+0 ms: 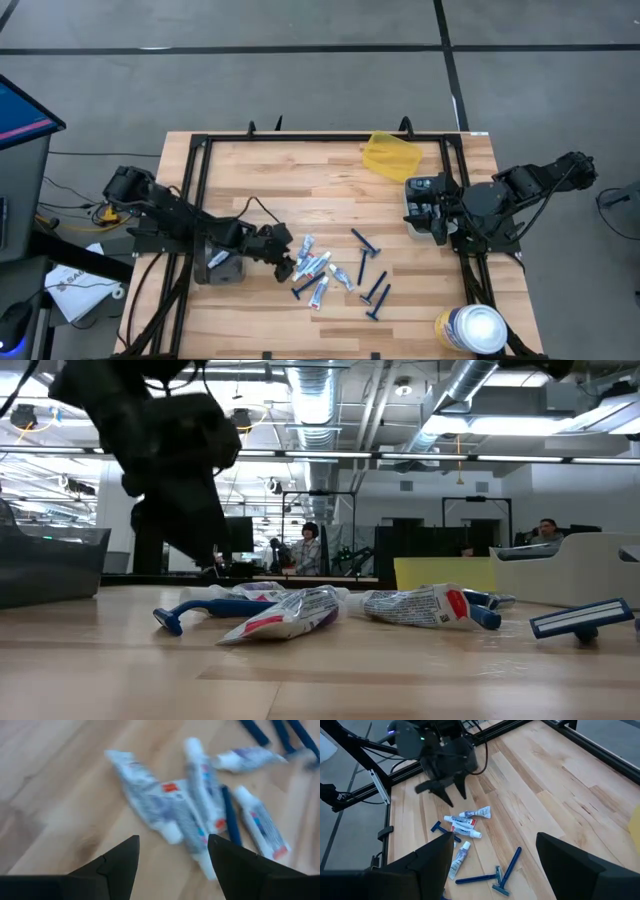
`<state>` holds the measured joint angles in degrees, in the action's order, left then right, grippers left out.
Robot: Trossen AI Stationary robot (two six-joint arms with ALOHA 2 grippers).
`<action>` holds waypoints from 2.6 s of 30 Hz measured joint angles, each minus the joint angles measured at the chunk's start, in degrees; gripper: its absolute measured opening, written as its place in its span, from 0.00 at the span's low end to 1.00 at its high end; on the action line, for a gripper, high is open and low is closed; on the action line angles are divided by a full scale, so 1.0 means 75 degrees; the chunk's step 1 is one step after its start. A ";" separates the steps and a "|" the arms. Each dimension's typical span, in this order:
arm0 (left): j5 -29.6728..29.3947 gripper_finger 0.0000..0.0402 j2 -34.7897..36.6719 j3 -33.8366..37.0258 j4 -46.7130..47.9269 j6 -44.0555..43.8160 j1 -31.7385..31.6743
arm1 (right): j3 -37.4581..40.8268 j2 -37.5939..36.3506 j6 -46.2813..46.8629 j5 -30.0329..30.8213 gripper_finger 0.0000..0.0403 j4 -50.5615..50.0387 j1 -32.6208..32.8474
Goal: Pick & Place Travel size toiletries
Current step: Put the white toothpaste into the black bin
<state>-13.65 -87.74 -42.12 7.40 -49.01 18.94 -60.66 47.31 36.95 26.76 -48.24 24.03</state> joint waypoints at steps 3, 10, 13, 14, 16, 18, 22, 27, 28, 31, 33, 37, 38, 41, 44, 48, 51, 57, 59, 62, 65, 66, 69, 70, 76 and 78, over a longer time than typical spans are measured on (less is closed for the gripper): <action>-0.0143 0.58 -0.0024 -0.0204 -0.0011 0.0911 0.0381 | 0.0000 0.0000 0.0008 0.0000 0.68 -0.0158 0.0000; -0.1886 0.58 -0.0024 -0.0289 0.0004 0.1702 0.1350 | 0.0000 0.0000 -0.0009 0.0000 0.68 -0.0197 0.0000; -0.2346 0.58 -0.0024 -0.0289 -0.0055 0.1588 0.1502 | 0.0000 0.0000 -0.0094 -0.0005 0.68 -0.0198 0.0000; -0.2427 0.58 -0.0024 -0.0289 -0.0071 0.1418 0.1510 | 0.0000 0.0000 -0.0107 -0.0024 0.68 -0.0197 0.0000; -0.2473 0.58 -0.0058 -0.0290 -0.0106 0.1163 0.1510 | 0.0000 -0.0003 -0.0158 -0.0148 0.68 -0.0197 0.0000; -0.2477 0.58 -0.0198 -0.0295 -0.0163 0.1057 0.1510 | 0.0000 0.0000 -0.0166 -0.0184 0.68 -0.0197 0.0000; -0.2334 0.58 -0.0660 -0.0406 -0.0242 0.0842 0.1510 | 0.0000 0.0000 -0.0175 -0.0249 0.68 -0.0197 0.0000; -0.2173 0.58 -0.1410 -0.0904 -0.0268 0.0865 0.1539 | 0.0000 -0.0003 -0.0181 -0.0391 0.68 -0.0194 0.0000; -0.2170 0.58 -0.1546 -0.0973 -0.0262 0.0845 0.1542 | 0.0003 -0.0003 -0.0181 -0.0393 0.68 -0.0194 0.0000; -0.2173 0.58 -0.1840 -0.1087 -0.0254 0.0506 0.1542 | 0.0000 -0.0003 -0.0181 -0.0393 0.68 -0.0194 0.0000; -0.2172 0.58 -0.1938 -0.1085 -0.0080 0.0012 0.1542 | 0.0000 -0.0001 -0.0181 -0.0407 0.68 -0.0194 0.0000; -0.2154 0.58 -0.2052 -0.1069 0.0584 -0.1016 0.1586 | 0.0000 -0.0003 -0.0181 -0.0588 0.68 -0.0194 0.0000; -0.2149 0.58 -0.2052 -0.1067 0.0626 -0.1142 0.1586 | 0.0000 -0.0003 -0.0181 -0.0592 0.68 -0.0194 0.0000; -0.2135 0.58 -0.2000 -0.1070 0.0588 -0.1141 0.1628 | 0.0000 -0.0003 -0.0185 -0.0595 0.68 -0.0194 0.0000; -0.2129 0.58 -0.1980 -0.1073 0.0606 -0.0894 0.1638 | 0.0000 0.0000 -0.0194 -0.0595 0.68 -0.0194 0.0000; -0.2115 0.55 -0.1980 -0.1070 0.0608 -0.0406 0.1638 | 0.0000 -0.0003 -0.0204 -0.0595 0.68 -0.0194 0.0000; -0.2118 0.50 -0.1980 -0.1070 0.0612 -0.0127 0.1638 | 0.0000 -0.0001 -0.0204 -0.0595 0.68 -0.0194 0.0000; -0.2115 0.37 -0.1980 -0.1070 0.0612 -0.0084 0.1638 | 0.0000 -0.0003 -0.0201 -0.0595 0.68 -0.0194 0.0000; -0.2045 0.33 -0.1980 -0.1070 0.0612 -0.0081 0.1638 | 0.0000 -0.0003 -0.0201 -0.0595 0.68 -0.0194 0.0000; -0.1900 0.26 -0.1980 -0.1070 0.0612 -0.0073 0.1629 | 0.0000 -0.0003 -0.0201 -0.0595 0.68 -0.0194 0.0000; -0.1893 0.18 -0.1980 -0.1070 0.0609 -0.0073 0.1629 | 0.0000 -0.0001 -0.0201 -0.0595 0.68 -0.0194 0.0000; -0.1891 0.16 -0.1980 -0.1070 0.0606 -0.0076 0.1629 | 0.0000 0.0000 -0.0204 -0.0595 0.68 -0.0196 0.0000; -0.1891 0.12 -0.1980 -0.1070 0.0601 -0.0090 0.1629 | 0.0000 -0.0003 -0.0208 -0.0593 0.68 -0.0194 0.0000; -0.1891 0.12 -0.1980 -0.1070 0.0600 -0.0096 0.1629 | 0.0000 -0.0003 -0.0232 -0.0592 0.68 -0.0196 0.0000; -0.1699 0.15 -0.1980 -0.1070 0.0560 -0.0119 0.1621 | 0.0000 -0.0003 -0.0324 -0.0592 0.68 -0.0194 0.0000; -0.1577 0.14 -0.1935 -0.1070 0.0561 -0.0119 0.1621 | 0.0000 -0.0001 -0.0341 -0.0592 0.68 -0.0194 0.0000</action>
<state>-25.48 -102.25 -50.15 11.61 -49.91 31.09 -60.66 47.30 34.40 22.33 -49.69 24.03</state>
